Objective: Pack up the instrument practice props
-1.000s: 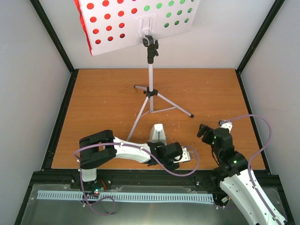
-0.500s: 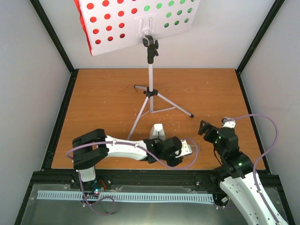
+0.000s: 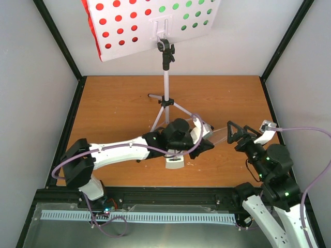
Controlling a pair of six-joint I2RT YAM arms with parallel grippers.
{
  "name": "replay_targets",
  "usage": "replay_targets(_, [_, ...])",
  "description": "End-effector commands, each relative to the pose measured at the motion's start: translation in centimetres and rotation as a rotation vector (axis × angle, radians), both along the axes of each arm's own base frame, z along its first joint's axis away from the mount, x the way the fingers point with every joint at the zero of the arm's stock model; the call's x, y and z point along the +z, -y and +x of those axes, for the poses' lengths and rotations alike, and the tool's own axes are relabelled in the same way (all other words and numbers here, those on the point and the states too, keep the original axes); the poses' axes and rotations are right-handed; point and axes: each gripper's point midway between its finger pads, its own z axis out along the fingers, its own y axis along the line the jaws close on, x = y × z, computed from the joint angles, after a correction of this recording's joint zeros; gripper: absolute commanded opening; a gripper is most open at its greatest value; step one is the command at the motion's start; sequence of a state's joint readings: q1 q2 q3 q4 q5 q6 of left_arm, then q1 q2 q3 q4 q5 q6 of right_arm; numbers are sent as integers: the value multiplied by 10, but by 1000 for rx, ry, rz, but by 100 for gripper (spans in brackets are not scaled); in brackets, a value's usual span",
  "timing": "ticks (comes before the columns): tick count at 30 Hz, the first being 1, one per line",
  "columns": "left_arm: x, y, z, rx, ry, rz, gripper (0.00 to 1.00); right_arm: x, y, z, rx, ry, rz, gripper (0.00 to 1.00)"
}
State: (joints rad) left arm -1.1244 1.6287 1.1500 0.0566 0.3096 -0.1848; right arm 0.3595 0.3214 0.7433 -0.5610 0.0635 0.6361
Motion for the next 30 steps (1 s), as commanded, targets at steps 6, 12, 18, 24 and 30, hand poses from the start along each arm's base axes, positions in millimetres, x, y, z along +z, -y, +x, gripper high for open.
replay_targets(6, [137,-56,-2,-200,-145,-433,0,69,-17,-25,152,183,-23,100])
replay_targets(12, [181,-87,-18,-275,-170,-533,0,93,-82,-42,554,285,46,100])
replay_targets(18, [188,-100,-33,-345,-232,-560,0,107,-113,-46,777,329,151,100])
replay_targets(24, [191,-105,-36,-342,-247,-578,0,124,-118,-54,843,388,162,100])
replay_targets(30, [189,-104,-35,-337,-256,-577,0,120,-123,-49,861,362,173,89])
